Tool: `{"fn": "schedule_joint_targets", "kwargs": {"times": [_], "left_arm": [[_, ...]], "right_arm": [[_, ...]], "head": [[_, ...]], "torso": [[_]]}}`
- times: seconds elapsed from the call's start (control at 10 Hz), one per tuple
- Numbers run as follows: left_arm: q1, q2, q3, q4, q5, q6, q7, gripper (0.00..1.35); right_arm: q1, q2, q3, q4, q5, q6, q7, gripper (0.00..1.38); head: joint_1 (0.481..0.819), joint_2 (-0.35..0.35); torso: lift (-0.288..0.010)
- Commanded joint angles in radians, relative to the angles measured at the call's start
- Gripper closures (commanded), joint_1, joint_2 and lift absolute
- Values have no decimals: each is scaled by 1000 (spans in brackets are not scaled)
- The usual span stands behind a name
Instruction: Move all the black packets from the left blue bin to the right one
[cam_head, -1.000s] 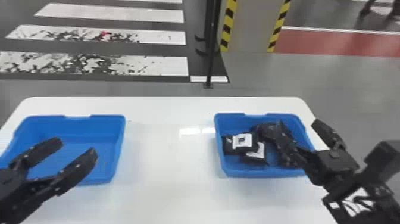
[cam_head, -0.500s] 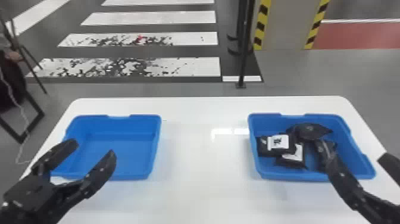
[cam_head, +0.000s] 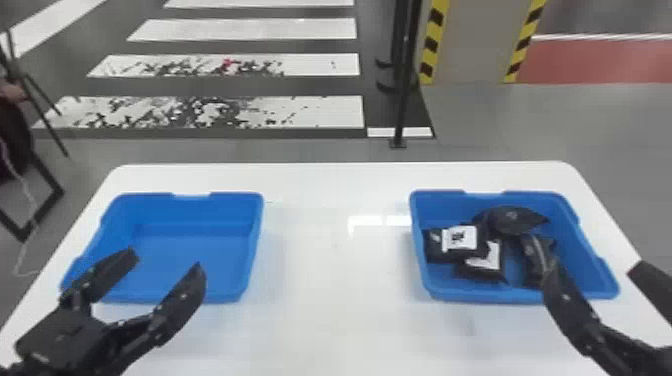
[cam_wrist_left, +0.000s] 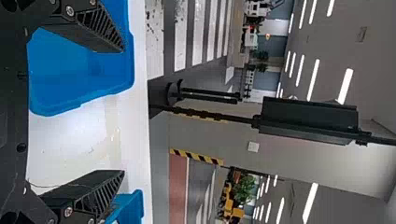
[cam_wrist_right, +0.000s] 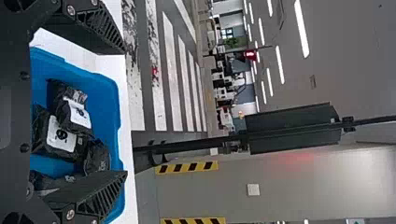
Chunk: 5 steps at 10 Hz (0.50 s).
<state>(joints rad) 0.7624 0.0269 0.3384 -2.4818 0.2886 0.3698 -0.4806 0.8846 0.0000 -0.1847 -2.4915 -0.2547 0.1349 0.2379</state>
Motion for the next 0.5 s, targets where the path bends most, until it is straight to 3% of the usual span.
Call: {"fn": "schedule_joint_targets", "kwargs": {"times": [0.0, 0.4], "left_arm": [[18, 2, -11, -28, -1, 23, 16, 136], [28, -1, -7, -47, 3, 45, 19, 136]], "right_arm": [[-1, 1, 1, 4, 1, 0, -5, 117], [-1, 1, 1, 11, -13, 0, -29, 117]], "head": [[695, 16], [695, -5]], "torso": [[-139], [-139]]}}
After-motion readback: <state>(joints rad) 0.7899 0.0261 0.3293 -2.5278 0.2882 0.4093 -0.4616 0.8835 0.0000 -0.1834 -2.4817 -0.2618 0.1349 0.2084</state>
